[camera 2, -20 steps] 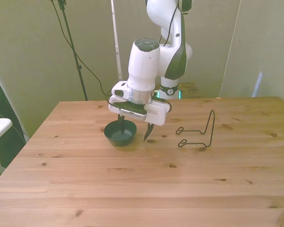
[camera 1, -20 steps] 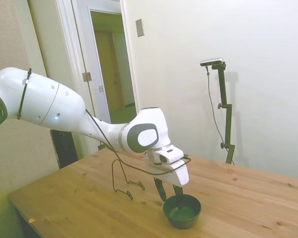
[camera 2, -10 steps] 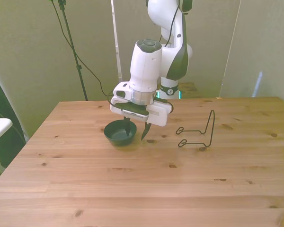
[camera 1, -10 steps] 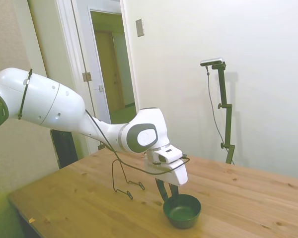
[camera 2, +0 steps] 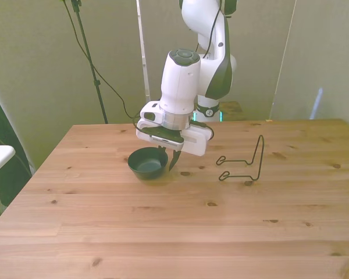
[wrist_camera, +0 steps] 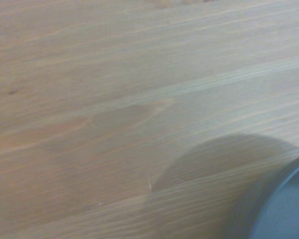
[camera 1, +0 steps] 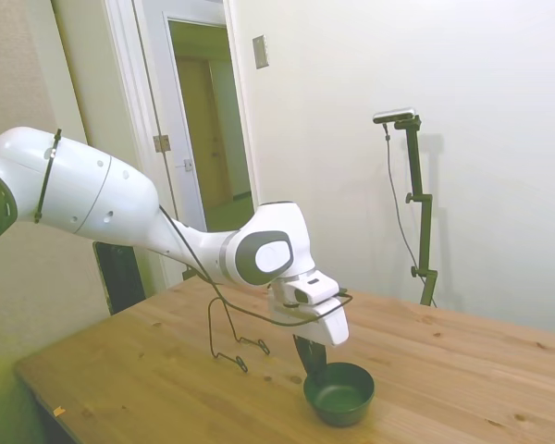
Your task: Load the bowl
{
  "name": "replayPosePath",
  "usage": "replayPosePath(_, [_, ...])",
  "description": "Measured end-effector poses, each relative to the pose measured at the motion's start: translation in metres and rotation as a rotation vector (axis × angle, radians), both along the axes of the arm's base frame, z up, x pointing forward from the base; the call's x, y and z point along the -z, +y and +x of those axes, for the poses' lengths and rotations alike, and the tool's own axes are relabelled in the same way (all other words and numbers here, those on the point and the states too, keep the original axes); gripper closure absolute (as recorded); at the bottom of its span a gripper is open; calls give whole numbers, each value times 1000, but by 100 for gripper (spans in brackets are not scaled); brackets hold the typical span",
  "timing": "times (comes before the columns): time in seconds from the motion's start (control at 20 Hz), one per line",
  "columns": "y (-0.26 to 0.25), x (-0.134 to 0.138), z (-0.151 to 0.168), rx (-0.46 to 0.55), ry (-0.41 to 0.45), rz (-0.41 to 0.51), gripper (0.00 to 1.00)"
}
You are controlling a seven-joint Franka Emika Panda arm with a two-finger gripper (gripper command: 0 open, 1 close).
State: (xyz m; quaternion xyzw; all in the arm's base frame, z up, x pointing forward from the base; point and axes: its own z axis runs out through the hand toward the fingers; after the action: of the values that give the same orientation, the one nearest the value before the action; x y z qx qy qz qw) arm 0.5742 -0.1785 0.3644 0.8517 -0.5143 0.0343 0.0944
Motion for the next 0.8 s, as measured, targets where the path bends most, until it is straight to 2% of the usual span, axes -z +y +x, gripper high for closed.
replayPosePath(0.25, [0,-1,1,0,-2,-1,100])
replayPosePath(0.4, [10,-15,2,-7,-31,17,100])
replayPosePath(0.5, [29,-46,1,-24,-79,63,100])
replayPosePath(0.6, [54,-91,-10,-59,-132,130,100])
replayPosePath(0.7, [82,-137,-31,-102,-176,211,100])
replayPosePath(0.8, [106,-172,-53,-145,-211,310,100])
